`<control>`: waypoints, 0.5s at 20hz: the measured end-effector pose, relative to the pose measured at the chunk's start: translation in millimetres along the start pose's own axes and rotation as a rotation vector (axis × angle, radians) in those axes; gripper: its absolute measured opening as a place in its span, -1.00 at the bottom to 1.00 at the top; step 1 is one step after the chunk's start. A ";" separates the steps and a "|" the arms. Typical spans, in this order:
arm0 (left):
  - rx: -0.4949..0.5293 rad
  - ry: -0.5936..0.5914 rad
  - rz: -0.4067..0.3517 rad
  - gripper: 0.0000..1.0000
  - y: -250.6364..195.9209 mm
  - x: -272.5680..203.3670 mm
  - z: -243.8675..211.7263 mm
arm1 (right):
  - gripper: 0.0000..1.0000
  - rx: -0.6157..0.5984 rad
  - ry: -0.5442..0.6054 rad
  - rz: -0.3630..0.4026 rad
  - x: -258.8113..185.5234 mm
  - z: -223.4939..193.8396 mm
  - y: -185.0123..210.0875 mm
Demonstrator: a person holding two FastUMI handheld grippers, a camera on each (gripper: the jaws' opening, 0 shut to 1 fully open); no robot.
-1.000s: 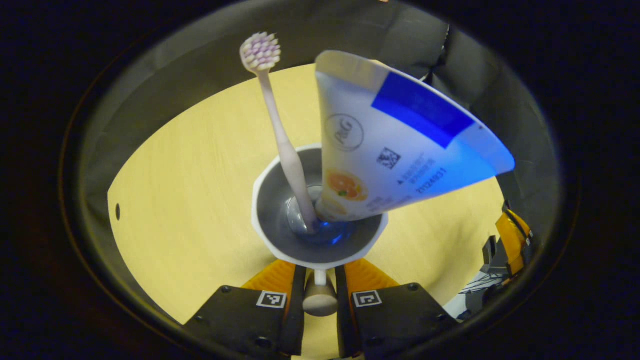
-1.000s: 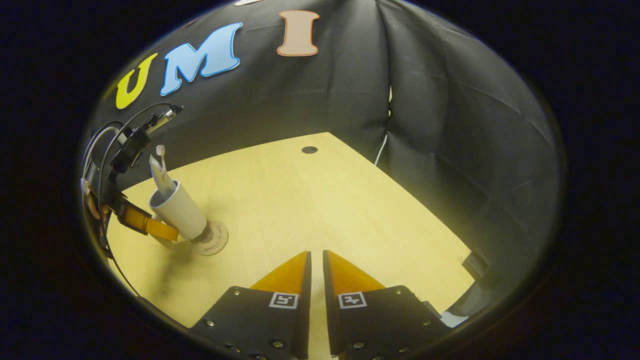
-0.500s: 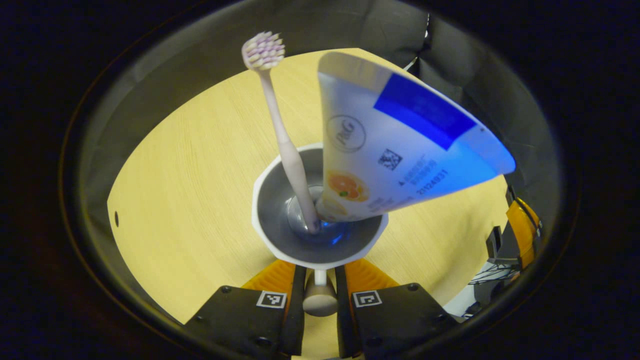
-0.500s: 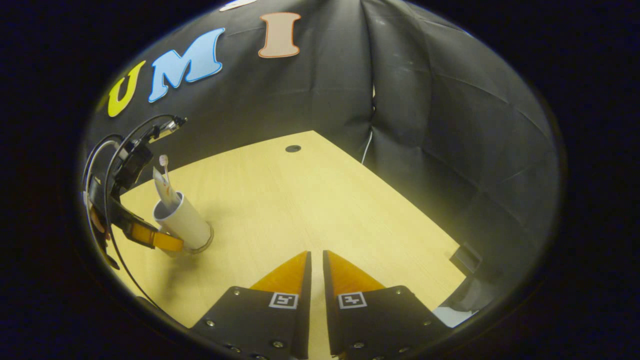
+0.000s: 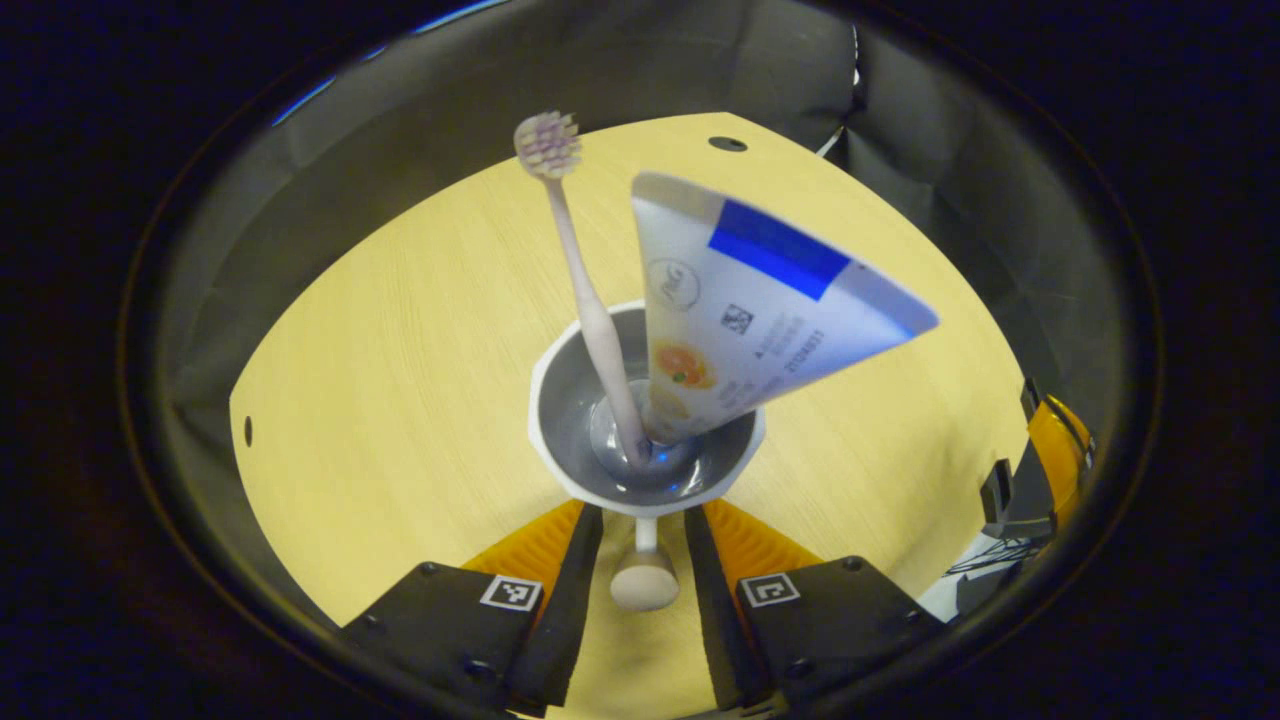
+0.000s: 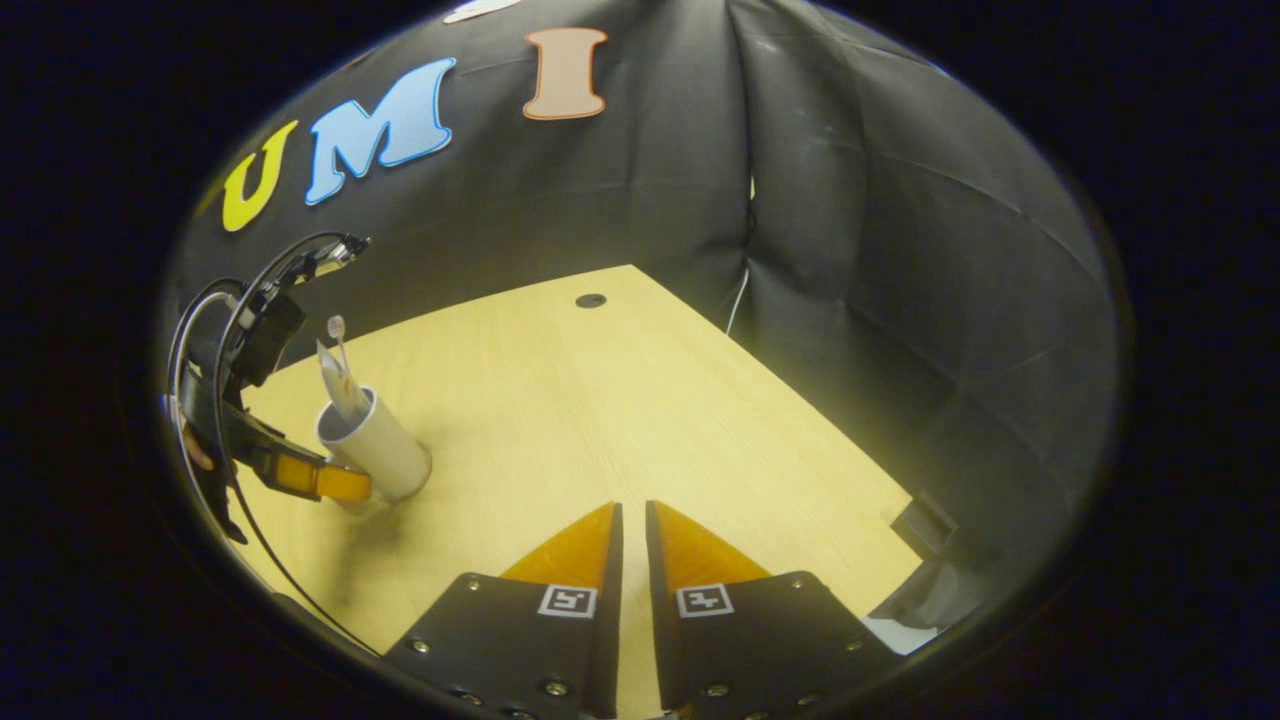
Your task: Put the toothbrush and toothpaste on the desktop into the cup, then pick up the cup and place it on the coaster on the desktop.
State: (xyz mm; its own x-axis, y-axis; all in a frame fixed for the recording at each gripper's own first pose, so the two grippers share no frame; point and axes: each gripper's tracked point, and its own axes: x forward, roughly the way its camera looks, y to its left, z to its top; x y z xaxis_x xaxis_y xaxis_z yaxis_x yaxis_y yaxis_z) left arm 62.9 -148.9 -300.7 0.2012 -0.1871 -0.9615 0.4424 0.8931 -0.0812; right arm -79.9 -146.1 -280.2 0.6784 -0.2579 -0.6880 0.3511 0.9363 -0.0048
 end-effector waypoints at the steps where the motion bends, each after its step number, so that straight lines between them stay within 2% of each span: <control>1: -0.003 -0.024 0.006 0.16 0.4 -2.6 -5.5 | -0.71 -0.010 -0.005 0.006 -4.1 5.8 3.2; 6: -0.026 -0.236 0.008 0.17 -8.6 -47.8 26.8 | -0.70 -0.043 -0.104 0.064 -25.6 60.5 34.3; 10: -0.030 -0.482 0.011 0.17 -13.4 -122.1 63.1 | -0.71 -0.090 -0.217 0.107 -50.1 108.6 58.7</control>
State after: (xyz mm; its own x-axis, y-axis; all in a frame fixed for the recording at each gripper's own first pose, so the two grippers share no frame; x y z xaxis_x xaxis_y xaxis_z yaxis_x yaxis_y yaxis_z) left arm 87.6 -163.8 -165.7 0.5911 -0.3393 -0.7317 0.4136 0.9064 -0.0862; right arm -23.2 -104.1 -167.2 0.8345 -0.1924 -0.5164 0.2178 0.9759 -0.0117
